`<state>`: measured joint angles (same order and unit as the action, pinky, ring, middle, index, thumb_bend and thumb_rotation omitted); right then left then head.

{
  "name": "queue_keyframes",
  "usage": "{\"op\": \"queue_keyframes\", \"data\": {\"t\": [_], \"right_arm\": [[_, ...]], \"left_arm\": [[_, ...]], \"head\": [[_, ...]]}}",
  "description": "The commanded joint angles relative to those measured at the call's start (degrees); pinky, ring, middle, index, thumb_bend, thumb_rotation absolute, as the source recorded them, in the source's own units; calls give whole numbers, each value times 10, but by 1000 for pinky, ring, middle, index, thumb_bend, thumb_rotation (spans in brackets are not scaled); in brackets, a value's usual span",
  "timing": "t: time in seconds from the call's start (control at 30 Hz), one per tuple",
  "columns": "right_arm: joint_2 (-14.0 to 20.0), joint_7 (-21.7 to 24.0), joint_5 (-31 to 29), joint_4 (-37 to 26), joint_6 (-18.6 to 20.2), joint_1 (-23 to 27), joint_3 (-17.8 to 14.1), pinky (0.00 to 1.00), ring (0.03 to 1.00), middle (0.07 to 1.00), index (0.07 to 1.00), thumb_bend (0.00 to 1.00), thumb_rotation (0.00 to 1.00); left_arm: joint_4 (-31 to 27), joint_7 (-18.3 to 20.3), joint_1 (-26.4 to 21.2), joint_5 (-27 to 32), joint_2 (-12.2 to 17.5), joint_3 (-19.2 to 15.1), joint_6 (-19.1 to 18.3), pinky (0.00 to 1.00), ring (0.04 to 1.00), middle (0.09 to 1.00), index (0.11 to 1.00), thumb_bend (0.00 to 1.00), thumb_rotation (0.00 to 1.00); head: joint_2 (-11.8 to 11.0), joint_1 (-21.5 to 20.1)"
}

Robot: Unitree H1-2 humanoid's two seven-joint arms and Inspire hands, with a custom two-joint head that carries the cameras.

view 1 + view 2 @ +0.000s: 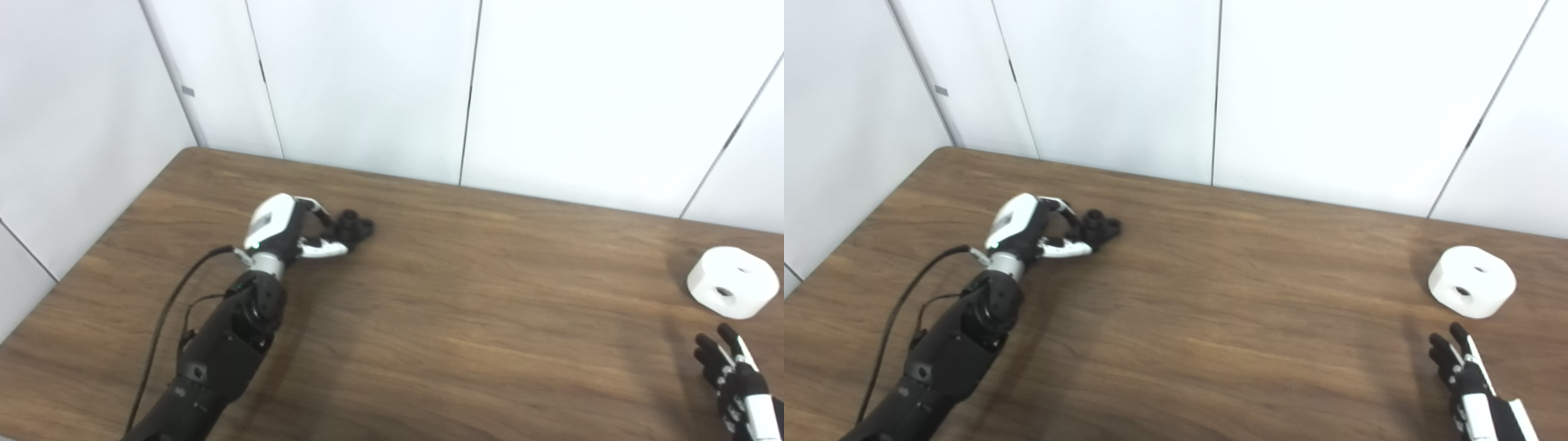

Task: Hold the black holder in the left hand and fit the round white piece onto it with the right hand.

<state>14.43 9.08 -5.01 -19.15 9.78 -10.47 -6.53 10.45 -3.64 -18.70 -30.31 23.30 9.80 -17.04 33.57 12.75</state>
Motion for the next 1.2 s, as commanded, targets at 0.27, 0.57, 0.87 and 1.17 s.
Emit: {"op": "queue_keyframes", "data": {"t": [0.27, 0.57, 0.87, 1.17], "right_arm": [[-14, -14, 12, -16, -16, 15, 1, 1000, 926, 929, 984, 696, 1000], [-28, -20, 28, -34, -10, 21, 14, 1000, 937, 935, 991, 710, 1000], [-50, -31, 52, -69, 22, 26, 35, 1000, 945, 939, 998, 698, 1000], [-67, -35, 65, -97, 53, 31, 41, 1000, 949, 943, 1000, 658, 1000]], "left_arm": [[-90, 86, 48, 15, -30, 60, 1, 855, 883, 801, 486, 521, 53], [-140, 139, 81, 9, -51, 113, 5, 741, 874, 818, 486, 521, 54], [-186, 187, 126, 24, -45, 162, 18, 768, 889, 830, 485, 522, 54], [-213, 193, 165, 38, -35, 174, 65, 802, 902, 826, 486, 522, 52]], "head": [[10, -42], [33, -90], [54, -128], [75, -144]]}}
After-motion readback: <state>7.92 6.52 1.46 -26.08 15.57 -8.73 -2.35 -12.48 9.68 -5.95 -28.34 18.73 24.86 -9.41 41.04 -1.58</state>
